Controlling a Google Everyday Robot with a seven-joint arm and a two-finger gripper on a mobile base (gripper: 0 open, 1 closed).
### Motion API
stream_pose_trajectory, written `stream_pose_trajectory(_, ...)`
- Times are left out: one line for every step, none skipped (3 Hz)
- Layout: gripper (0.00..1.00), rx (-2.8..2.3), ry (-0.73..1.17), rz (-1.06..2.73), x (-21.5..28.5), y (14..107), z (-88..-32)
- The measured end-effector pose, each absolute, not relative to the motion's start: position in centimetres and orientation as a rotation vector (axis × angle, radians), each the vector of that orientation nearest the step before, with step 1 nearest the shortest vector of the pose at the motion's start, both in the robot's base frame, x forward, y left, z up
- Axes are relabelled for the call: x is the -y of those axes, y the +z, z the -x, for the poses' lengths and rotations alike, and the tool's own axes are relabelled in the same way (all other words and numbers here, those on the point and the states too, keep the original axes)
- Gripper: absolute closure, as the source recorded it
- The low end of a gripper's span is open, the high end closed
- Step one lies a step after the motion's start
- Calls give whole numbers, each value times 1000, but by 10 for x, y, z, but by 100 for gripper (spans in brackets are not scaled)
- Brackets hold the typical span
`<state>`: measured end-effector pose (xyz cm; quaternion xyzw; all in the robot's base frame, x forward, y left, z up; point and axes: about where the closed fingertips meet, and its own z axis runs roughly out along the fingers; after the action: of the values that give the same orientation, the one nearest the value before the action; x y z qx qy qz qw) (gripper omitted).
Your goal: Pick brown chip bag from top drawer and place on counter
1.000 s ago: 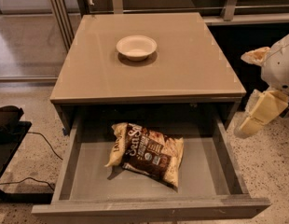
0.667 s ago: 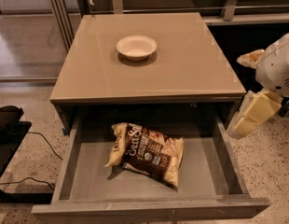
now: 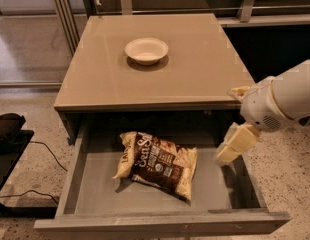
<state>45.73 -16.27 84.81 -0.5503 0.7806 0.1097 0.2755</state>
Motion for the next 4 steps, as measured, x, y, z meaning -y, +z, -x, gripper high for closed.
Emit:
stream_pose_trajectory(0, -2047, 368, 1423, 146, 812, -457)
stream_pose_trajectory(0, -1986, 414, 1428, 125, 779, -447)
stream_pose_trajectory(0, -1986, 414, 1428, 125, 779, -447)
stream_pose_trajectory(0, -2012, 450, 1469, 100, 747, -446)
